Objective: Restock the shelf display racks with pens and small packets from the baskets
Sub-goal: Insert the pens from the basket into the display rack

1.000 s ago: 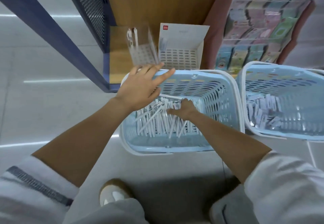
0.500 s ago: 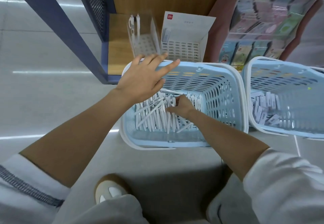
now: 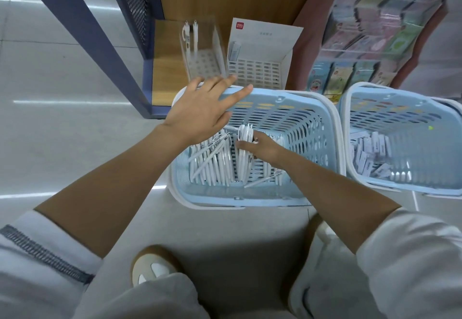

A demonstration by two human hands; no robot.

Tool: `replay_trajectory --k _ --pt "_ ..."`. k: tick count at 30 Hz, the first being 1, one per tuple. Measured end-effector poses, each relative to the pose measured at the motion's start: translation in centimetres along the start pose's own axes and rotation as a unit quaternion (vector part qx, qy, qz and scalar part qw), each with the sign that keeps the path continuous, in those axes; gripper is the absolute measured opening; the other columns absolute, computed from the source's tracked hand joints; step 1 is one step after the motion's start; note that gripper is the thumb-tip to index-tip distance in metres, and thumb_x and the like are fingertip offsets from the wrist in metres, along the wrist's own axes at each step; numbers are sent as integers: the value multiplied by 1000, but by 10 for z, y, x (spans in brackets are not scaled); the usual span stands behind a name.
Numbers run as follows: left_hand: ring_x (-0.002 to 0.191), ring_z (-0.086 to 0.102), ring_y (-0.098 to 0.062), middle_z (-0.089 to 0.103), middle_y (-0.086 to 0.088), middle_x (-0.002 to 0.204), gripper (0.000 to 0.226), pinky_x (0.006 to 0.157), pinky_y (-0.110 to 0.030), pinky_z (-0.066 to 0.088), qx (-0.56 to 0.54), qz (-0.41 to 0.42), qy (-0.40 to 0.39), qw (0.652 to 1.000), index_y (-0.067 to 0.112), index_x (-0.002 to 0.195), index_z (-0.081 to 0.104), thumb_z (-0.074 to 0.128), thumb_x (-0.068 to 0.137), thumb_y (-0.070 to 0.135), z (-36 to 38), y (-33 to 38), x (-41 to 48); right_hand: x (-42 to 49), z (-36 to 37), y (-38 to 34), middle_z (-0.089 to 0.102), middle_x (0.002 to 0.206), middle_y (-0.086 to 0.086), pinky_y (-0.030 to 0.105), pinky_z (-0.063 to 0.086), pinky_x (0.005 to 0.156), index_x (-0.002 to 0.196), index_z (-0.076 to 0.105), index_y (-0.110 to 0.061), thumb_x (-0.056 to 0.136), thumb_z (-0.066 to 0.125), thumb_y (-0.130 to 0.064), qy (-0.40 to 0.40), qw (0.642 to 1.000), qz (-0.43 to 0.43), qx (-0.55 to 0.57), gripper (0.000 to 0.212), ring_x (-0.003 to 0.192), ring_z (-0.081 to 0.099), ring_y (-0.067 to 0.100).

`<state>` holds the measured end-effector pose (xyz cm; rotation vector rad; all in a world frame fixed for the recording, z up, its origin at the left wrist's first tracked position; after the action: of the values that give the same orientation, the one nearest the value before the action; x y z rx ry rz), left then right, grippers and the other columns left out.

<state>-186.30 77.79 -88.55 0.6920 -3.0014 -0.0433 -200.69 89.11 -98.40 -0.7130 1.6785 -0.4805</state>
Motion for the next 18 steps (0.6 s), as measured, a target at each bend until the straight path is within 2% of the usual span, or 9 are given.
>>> replay_trajectory --k 2,5,8,9,11,13,14,16,18 --pt "138 33 -30 26 -11 158 60 106 -49 28 -7 -3 -5 1000 31 155 9 33 100 34 -1 0 0 -12 -10 -12 54 125 -1 29 48 79 137 44 -14 86 65 -45 -6 1000 -17 8 64 110 54 19" --pt "139 32 -32 26 -12 158 59 108 -50 26 -40 -5 -18 999 30 155 14 38 101 32 -1 0 0 -29 -19 -28 65 106 11 34 51 76 116 59 -6 87 67 -40 -14 998 -64 -22 46 90 62 27" --pt "141 31 -29 30 -11 156 54 113 -46 24 -132 -9 -5 991 22 153 29 34 100 35 -9 1 1 -49 -30 -55 68 77 -12 24 45 65 91 64 -23 87 68 -37 -32 993 -95 -54 15 67 62 9" --pt "140 32 -26 34 -9 154 54 113 -43 26 -175 -12 13 984 19 150 34 33 99 36 -14 2 1 -56 -35 -66 63 66 -17 22 42 61 85 62 -25 88 67 -34 -36 992 -108 -59 11 60 58 2" --pt "131 40 -19 45 -4 145 48 108 -34 32 -281 -39 53 958 17 145 41 37 101 35 -29 6 1 -66 -46 -92 55 61 -15 21 41 58 81 58 -20 89 67 -28 -26 988 -142 -54 14 57 52 2" --pt "117 49 -13 54 1 131 46 99 -28 39 -419 -100 54 901 20 140 43 45 99 40 -41 11 2 -76 -56 -120 60 74 -8 24 46 66 91 63 -13 89 67 -27 -8 982 -186 -38 14 68 57 8" --pt "112 54 -12 56 3 125 49 95 -28 43 -510 -134 32 849 22 138 44 47 96 45 -45 14 3 -79 -60 -134 63 83 -3 24 48 69 100 65 -8 89 67 -27 0 978 -205 -25 23 74 60 10" --pt "113 58 -14 58 5 125 52 97 -32 47 -658 -175 -16 732 25 134 45 53 91 53 -52 24 9 -83 -66 -159 61 81 6 22 45 57 111 60 5 89 66 -26 18 971 -238 1 38 65 57 11" --pt "111 63 -17 62 2 124 45 97 -36 50 -733 -190 -42 652 22 132 46 55 94 44 -58 32 17 -81 -70 -179 59 79 11 22 43 53 112 56 11 89 66 -23 36 967 -252 17 42 64 55 15"
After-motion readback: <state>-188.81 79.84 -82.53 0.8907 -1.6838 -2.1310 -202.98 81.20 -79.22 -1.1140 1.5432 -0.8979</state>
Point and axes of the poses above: each hand's wrist, its own x-axis towards the middle knuckle, its own z-axis out of the palm, y = z × x, the point moved 4 cm from there along x, towards the middle knuckle
